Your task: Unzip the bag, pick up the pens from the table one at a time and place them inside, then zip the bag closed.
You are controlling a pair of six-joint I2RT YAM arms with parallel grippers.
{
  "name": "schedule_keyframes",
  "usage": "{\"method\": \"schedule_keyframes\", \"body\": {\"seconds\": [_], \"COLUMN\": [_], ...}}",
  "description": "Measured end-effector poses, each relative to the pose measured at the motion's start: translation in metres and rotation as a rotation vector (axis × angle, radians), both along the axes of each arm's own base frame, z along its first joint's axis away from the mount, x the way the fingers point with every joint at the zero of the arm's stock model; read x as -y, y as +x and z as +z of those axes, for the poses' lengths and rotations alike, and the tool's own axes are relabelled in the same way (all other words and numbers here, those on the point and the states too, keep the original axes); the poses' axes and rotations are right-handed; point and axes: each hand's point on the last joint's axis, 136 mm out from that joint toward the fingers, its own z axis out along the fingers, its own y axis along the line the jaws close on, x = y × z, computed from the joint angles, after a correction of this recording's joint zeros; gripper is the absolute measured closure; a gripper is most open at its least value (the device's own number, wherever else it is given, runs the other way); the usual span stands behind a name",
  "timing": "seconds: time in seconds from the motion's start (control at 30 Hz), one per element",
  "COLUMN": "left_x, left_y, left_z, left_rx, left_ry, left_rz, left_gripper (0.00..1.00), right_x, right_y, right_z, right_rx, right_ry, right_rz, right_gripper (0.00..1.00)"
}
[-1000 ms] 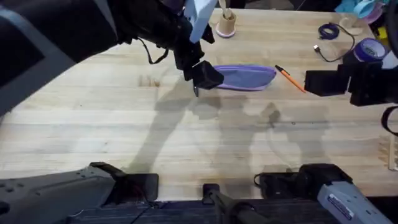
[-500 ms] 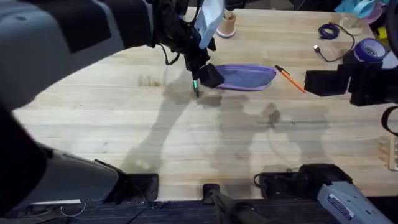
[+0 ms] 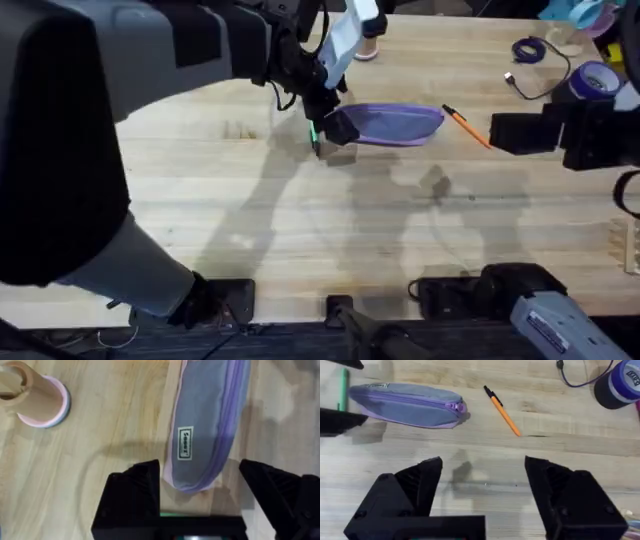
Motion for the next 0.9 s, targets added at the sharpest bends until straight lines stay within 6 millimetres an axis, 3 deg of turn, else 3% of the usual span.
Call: {"method": "schedule_keyframes", "body": {"seconds": [0.17, 0.3, 0.4, 0.5, 0.7, 0.9], "left_x": [0.0015, 0.0015, 0.0015, 0.0016, 0.0040, 0.0047], "left_y": [0.0030, 0.0029, 0.0028, 0.0026, 0.0000, -0.0006], "left_z": [0.0024, 0.0024, 0.0024, 0.0024, 0.0023, 0.0023], "left_rx": [0.016, 0.016, 0.016, 0.017, 0.016, 0.016], "left_ry": [-0.008, -0.008, -0.008, -0.008, -0.009, -0.009], "left_rz": [0.000, -0.001, -0.002, -0.004, -0.015, -0.017], "left_gripper": [0.016, 0.145, 0.314, 0.578, 0.935, 0.956], "right_x": [0.0000, 0.0000, 0.0000, 0.0000, -0.0001, -0.0006], "right_y": [0.0000, 0.0000, 0.0000, 0.0000, 0.0000, 0.0000], "right_z": [0.0000, 0.0000, 0.0000, 0.0000, 0.0000, 0.0000], "right_rx": [0.000, 0.000, 0.000, 0.000, 0.000, 0.000], "right_ry": [0.000, 0.000, 0.000, 0.000, 0.000, 0.003], "right_rz": [0.000, 0.000, 0.000, 0.000, 0.000, 0.002], "right_gripper": [0.005, 0.005, 0.006, 0.006, 0.006, 0.005]}}
